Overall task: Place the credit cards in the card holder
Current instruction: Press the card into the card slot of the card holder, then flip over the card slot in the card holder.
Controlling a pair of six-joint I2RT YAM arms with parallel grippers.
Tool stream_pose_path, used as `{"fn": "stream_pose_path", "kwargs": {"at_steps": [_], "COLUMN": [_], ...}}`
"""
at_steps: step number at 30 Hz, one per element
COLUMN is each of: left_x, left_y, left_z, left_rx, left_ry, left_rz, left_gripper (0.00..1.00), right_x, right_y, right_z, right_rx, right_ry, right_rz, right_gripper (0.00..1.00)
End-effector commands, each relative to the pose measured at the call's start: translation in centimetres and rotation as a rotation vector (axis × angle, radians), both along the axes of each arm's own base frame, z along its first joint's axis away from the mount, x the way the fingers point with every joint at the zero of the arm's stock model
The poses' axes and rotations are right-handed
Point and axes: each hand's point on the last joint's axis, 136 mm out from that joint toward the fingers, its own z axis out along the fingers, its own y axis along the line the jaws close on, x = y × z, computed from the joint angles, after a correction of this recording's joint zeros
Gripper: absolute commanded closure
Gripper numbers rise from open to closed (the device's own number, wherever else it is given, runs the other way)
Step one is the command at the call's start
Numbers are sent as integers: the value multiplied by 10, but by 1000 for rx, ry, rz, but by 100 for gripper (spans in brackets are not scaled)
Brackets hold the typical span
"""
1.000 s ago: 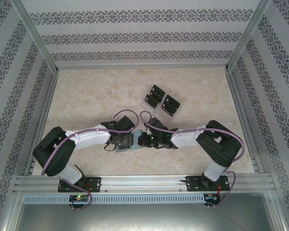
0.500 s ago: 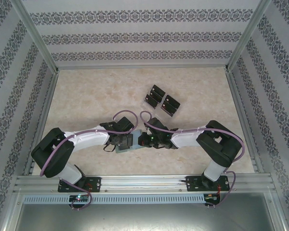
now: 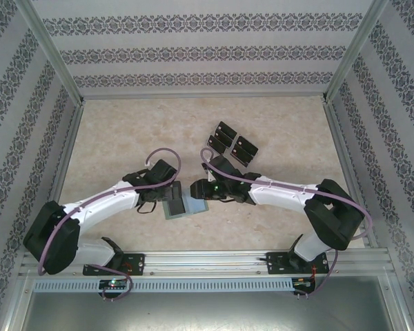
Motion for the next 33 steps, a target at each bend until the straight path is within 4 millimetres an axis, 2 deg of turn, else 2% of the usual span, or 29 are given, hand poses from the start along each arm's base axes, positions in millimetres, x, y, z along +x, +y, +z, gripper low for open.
{"fn": "stream_pose_path", "kwargs": {"at_steps": [1, 9, 18, 28, 33], "left_x": [-23, -39, -42, -36, -29], "left_y": [23, 36, 38, 30, 28], "left_z": [-16, -41, -53, -46, -31], "left_rx": [57, 75, 71, 44, 33], "left_ry": [77, 122, 134, 116, 87], "left_rz": [30, 57, 65, 53, 62], "left_gripper": [0, 0, 0, 0, 0], "right_x": [-3, -7, -14, -17, -17], "right_y": [-16, -1, 5, 21, 28], "right_z": [-15, -32, -54, -55, -56], "right_rx": [-115, -129, -153, -142, -122], "right_ry": [13, 62, 104, 108, 117], "right_rz": [33, 84, 98, 120, 122], "right_gripper": [53, 59, 61, 61, 61]}}
